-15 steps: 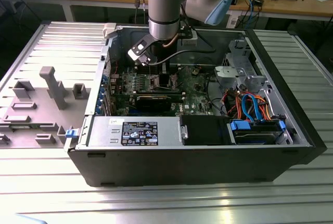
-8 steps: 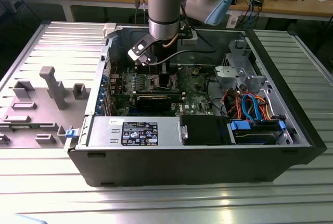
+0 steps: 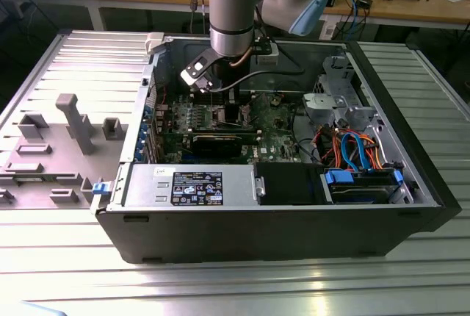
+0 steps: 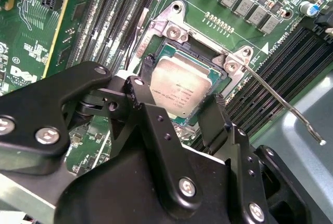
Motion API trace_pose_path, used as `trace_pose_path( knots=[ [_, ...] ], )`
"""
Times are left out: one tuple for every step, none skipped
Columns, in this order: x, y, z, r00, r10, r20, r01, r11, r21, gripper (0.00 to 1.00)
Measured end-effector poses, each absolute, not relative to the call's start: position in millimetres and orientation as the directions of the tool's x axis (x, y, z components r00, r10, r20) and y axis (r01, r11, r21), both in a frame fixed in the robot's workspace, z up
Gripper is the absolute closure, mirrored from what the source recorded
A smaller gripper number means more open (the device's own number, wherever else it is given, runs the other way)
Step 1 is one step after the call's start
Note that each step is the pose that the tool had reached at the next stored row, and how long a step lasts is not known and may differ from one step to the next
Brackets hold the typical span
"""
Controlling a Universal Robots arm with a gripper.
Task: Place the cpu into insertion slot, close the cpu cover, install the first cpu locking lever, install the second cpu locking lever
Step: 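Place the cpu into insertion slot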
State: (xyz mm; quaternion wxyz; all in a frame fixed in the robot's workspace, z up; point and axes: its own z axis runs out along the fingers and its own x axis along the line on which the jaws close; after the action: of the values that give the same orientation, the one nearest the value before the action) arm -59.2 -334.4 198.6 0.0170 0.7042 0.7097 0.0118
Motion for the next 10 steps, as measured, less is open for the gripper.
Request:
trace_pose_path(
  knots=[
    [-59.1, -334.4, 198.6, -0.008, 1.0, -0.008, 0.999, 0.008, 0.041, 0.38],
    [-59.1, -334.3, 198.6, -0.008, 1.0, -0.008, 0.999, 0.008, 0.041, 0.38],
    [-59.1, -334.1, 198.5, -0.008, 1.0, -0.007, 0.999, 0.008, 0.041, 0.38],
    [-59.1, -333.7, 198.3, -0.008, 1.0, -0.007, 0.999, 0.008, 0.041, 0.38],
    [-59.1, -333.6, 198.2, -0.008, 1.0, -0.007, 0.999, 0.008, 0.041, 0.38],
    [-59.1, -333.5, 198.2, -0.008, 1.0, -0.008, 0.999, 0.008, 0.041, 0.38],
    [-59.1, -333.5, 198.2, -0.008, 1.0, -0.007, 0.999, 0.008, 0.041, 0.38],
    [-59.1, -333.5, 198.2, -0.008, 1.0, -0.008, 0.999, 0.008, 0.041, 0.38],
    [-59.1, -333.5, 198.2, -0.008, 1.0, -0.007, 0.999, 0.008, 0.041, 0.38],
    [-59.1, -333.5, 198.2, -0.008, 1.0, -0.008, 0.999, 0.008, 0.041, 0.38]
  ],
)
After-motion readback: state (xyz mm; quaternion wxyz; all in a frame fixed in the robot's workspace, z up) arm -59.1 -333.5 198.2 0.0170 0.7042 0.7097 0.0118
